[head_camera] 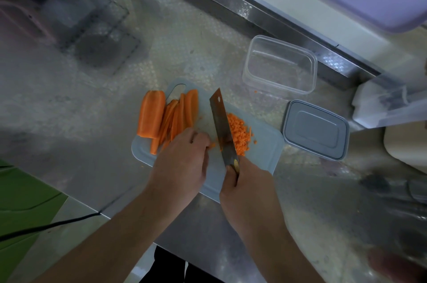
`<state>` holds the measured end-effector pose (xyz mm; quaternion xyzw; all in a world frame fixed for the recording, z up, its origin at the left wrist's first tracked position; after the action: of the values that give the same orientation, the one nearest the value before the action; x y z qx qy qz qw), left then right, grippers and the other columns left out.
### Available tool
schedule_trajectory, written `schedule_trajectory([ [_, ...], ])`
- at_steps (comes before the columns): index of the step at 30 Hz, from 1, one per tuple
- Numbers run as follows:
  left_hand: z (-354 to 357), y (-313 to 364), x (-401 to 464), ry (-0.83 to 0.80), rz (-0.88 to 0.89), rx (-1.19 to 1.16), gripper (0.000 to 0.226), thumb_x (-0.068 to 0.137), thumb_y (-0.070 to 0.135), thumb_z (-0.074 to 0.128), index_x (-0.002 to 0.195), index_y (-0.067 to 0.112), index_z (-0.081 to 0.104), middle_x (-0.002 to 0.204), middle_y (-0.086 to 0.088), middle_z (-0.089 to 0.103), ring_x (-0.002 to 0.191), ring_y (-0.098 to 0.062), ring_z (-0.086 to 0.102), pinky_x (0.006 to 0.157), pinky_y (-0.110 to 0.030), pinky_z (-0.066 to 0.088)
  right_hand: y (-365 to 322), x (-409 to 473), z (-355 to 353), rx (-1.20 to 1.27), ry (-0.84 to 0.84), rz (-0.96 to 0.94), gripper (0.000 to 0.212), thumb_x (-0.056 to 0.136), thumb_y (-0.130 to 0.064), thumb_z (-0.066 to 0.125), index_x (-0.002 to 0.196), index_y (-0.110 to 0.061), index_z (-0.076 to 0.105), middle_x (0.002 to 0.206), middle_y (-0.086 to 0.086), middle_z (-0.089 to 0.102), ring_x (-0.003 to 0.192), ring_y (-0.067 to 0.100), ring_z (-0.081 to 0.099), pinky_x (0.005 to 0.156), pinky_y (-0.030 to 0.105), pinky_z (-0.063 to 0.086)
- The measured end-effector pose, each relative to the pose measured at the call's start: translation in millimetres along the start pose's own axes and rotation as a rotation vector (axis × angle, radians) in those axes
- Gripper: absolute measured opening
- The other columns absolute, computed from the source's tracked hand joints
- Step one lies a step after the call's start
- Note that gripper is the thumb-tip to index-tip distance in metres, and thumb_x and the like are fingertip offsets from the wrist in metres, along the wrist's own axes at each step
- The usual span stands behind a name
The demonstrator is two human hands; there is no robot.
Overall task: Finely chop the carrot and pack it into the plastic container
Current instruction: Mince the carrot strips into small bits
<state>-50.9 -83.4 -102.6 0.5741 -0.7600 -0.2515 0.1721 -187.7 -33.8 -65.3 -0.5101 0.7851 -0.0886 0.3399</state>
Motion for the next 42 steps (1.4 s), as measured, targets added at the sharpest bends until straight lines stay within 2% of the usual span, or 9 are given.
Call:
schedule_trajectory([
  [4, -1.4, 0.6, 2.1, 0.016, -0.010, -0.038, 0.016, 0.097, 0.024, 0.053, 0.103, 0.017, 0.067, 0.097, 0.000, 0.060, 0.080, -0.021, 0.061, 0.066, -0.046, 0.056, -1.8, 0.9, 0.4, -0.035, -0.004, -0.032, 0.032, 0.102, -0.027, 0.045, 0.072, -0.030, 0.035, 0.067, -0.007, 0.051, 0.057, 0.011, 0.051, 0.047, 0.018, 0.027],
  [9, -4.3, 0.4, 1.7, 0.032, -0.009, -0.042, 0.007, 0.096, 0.018, 0.062, 0.099, 0.014, 0.067, 0.093, 0.000, 0.059, 0.077, -0.019, 0.061, 0.063, -0.045, 0.057, 0.7, 2.9, 12.5, -0.057, -0.064, -0.013, 0.013, 0.099, -0.022, 0.044, 0.088, -0.025, 0.050, 0.075, -0.004, 0.058, 0.066, 0.016, 0.060, 0.053, 0.030, 0.046],
  [11, -4.0, -0.7, 1.6, 0.038, -0.011, -0.039, 0.009, 0.096, 0.019, 0.060, 0.099, 0.014, 0.068, 0.093, 0.000, 0.059, 0.077, -0.020, 0.061, 0.062, -0.046, 0.056, -0.1, 3.0, 12.7, -0.064, -0.065, -0.010, 0.013, 0.097, -0.020, 0.044, 0.086, -0.027, 0.047, 0.075, -0.003, 0.057, 0.066, 0.018, 0.060, 0.052, 0.031, 0.043],
  [14, -4.8, 1.1, -0.1, 0.034, -0.007, -0.039, 0.013, 0.095, 0.020, 0.059, 0.099, 0.013, 0.069, 0.092, 0.000, 0.059, 0.075, -0.020, 0.061, 0.062, -0.046, 0.057, -0.6, 0.4, 7.7, -0.012, -0.035, -0.007, 0.027, 0.101, -0.024, 0.043, 0.075, -0.030, 0.039, 0.069, -0.004, 0.054, 0.061, 0.015, 0.056, 0.050, 0.024, 0.034],
  [19, -6.5, 1.6, -3.6, 0.048, -0.006, -0.068, 0.010, 0.093, 0.017, 0.062, 0.099, 0.013, 0.069, 0.093, -0.001, 0.061, 0.077, -0.021, 0.063, 0.066, -0.047, 0.058, -2.1, -2.2, 5.0, 0.024, -0.023, -0.025, 0.027, 0.102, -0.026, 0.044, 0.075, -0.030, 0.040, 0.068, -0.005, 0.054, 0.059, 0.015, 0.055, 0.050, 0.023, 0.033],
  [25, -7.7, 0.2, -5.0, 0.051, -0.014, -0.074, 0.005, 0.094, 0.013, 0.068, 0.099, 0.014, 0.068, 0.092, -0.001, 0.061, 0.077, -0.021, 0.062, 0.066, -0.047, 0.057, 0.3, -5.7, 22.9, -0.058, -0.059, 0.029, 0.013, 0.096, -0.023, 0.042, 0.090, -0.024, 0.053, 0.078, -0.002, 0.061, 0.070, 0.019, 0.062, 0.057, 0.034, 0.052],
  [31, -7.8, 0.0, -7.0, 0.026, -0.035, -0.072, 0.011, 0.093, 0.013, 0.068, 0.103, 0.016, 0.070, 0.096, 0.000, 0.062, 0.081, -0.023, 0.064, 0.071, -0.048, 0.058, -2.3, -10.3, 10.9, -0.004, -0.016, 0.025, 0.025, 0.102, -0.026, 0.043, 0.077, -0.029, 0.042, 0.068, -0.006, 0.055, 0.060, 0.012, 0.055, 0.048, 0.019, 0.030],
  [37, -8.2, -1.1, -4.2, 0.057, -0.067, -0.144, 0.012, 0.093, 0.011, 0.071, 0.100, 0.017, 0.063, 0.091, 0.004, 0.065, 0.082, -0.019, 0.065, 0.072, -0.047, 0.058, -5.7, -8.9, 9.2, -0.021, -0.017, 0.012, 0.025, 0.103, -0.028, 0.043, 0.078, -0.026, 0.044, 0.070, -0.005, 0.055, 0.059, 0.012, 0.055, 0.048, 0.019, 0.031],
  [42, -5.6, -6.7, -5.3, 0.065, -0.092, -0.150, 0.019, 0.094, 0.015, 0.071, 0.097, 0.021, 0.053, 0.085, 0.004, 0.063, 0.078, -0.016, 0.063, 0.068, -0.045, 0.056, -2.0, -10.8, 24.0, -0.039, -0.052, 0.055, 0.015, 0.097, -0.022, 0.042, 0.084, -0.024, 0.049, 0.074, -0.001, 0.060, 0.067, 0.020, 0.062, 0.055, 0.035, 0.051],
])
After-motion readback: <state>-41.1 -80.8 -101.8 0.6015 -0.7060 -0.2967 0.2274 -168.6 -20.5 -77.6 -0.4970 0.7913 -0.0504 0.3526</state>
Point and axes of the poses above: each hand's wrist, its own x-axis towards the middle knuckle, its own z-axis out of the palm, y = z × x, the point moved 6 cm from there along x, towards the middle knuckle
